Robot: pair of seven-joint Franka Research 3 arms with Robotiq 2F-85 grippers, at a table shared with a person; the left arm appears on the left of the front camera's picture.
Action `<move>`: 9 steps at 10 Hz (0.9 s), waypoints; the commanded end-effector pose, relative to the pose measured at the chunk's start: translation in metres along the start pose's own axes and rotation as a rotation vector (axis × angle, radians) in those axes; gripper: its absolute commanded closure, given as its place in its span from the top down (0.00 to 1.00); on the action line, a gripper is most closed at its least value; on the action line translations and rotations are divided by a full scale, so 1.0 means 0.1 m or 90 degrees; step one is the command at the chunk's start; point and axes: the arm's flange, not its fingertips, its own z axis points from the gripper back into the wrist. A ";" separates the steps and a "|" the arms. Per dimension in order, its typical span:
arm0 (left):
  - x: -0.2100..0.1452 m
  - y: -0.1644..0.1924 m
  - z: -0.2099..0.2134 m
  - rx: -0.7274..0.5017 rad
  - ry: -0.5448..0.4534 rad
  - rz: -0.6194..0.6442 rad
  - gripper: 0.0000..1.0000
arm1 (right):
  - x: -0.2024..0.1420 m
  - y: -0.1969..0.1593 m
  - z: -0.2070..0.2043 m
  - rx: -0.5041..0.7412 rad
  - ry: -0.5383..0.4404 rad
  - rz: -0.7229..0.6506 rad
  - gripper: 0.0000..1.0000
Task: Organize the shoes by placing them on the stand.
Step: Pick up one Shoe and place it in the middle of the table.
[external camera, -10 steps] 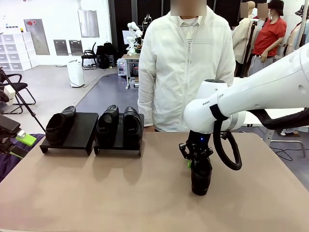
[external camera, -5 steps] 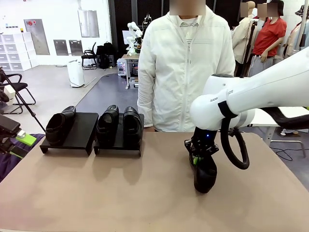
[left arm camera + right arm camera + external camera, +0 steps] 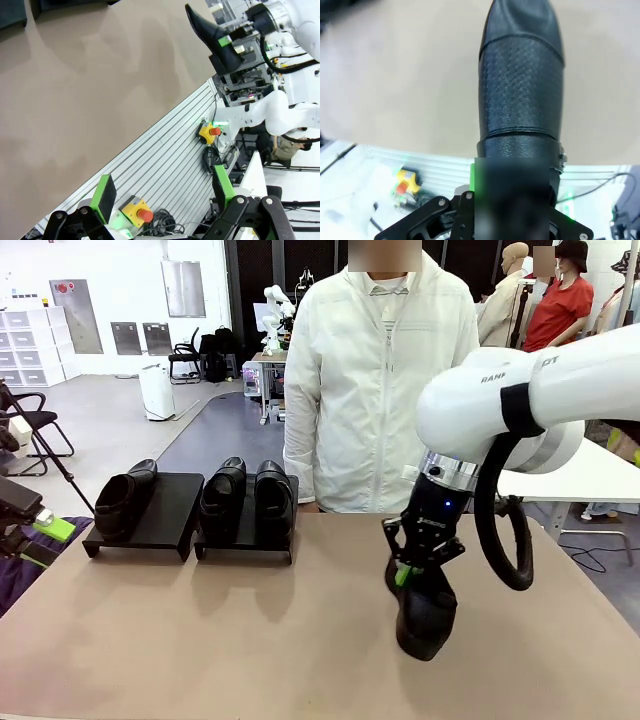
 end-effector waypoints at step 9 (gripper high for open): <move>-0.02 0.03 0.03 -0.001 0.006 -0.015 1.00 | 0.08 1.37 -0.95 0.075 0.018 0.148 0.00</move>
